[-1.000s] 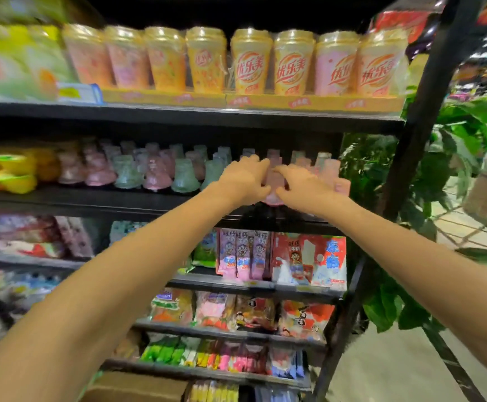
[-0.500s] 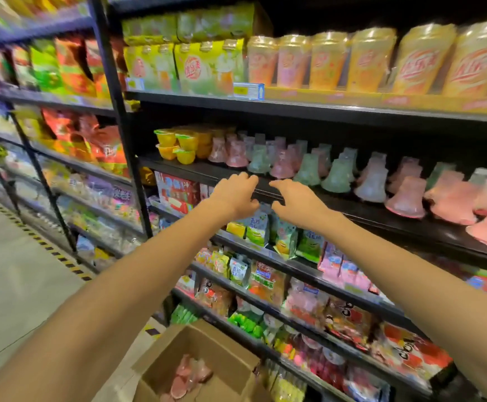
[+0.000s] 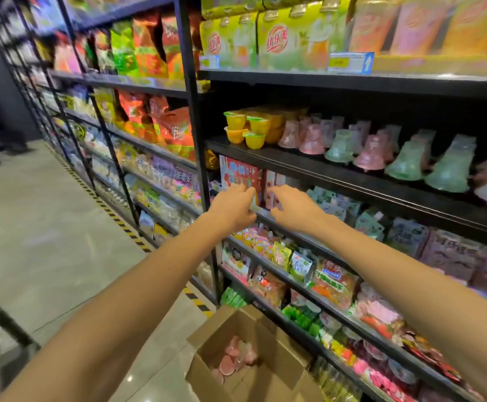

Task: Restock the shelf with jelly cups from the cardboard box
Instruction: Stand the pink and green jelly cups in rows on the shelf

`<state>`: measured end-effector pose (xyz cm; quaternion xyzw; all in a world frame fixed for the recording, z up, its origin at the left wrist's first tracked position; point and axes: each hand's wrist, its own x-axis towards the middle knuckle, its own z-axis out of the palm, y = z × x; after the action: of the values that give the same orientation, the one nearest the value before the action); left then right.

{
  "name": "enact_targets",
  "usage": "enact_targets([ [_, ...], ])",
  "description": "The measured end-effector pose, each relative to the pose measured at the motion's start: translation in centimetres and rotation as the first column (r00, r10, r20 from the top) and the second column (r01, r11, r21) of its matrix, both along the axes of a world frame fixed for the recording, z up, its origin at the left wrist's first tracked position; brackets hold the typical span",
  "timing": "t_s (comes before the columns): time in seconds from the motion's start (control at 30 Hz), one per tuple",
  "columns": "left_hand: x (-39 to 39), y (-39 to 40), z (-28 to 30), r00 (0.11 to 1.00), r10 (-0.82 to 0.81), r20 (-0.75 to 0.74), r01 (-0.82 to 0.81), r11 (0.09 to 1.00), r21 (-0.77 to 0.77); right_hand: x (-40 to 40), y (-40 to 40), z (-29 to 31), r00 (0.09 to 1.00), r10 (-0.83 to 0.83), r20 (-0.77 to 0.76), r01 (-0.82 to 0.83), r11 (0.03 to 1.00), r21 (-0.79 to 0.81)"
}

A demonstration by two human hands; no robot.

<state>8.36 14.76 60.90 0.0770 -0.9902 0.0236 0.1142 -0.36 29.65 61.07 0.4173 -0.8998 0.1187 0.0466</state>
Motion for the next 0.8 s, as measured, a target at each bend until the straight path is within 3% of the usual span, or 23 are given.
enact_targets([
  [0.23,0.5,-4.5,-3.9,0.999,0.022,0.049,-0.021,1.000,-0.015,0.0,-5.2,-4.4,0.999,0.043,0.030,-0.043,0.999,0.001],
  [0.53,-3.5,-7.9,-11.0,0.984,0.024,0.174,-0.034,0.998,0.056,-4.0,-8.6,-11.3,0.970,0.232,-0.080,-0.221,0.967,0.126],
  [0.8,-8.0,-9.8,-16.8,0.988,0.012,0.156,-0.027,0.995,0.093,-10.0,-10.7,-17.3,0.948,0.318,0.017,-0.317,0.939,0.132],
])
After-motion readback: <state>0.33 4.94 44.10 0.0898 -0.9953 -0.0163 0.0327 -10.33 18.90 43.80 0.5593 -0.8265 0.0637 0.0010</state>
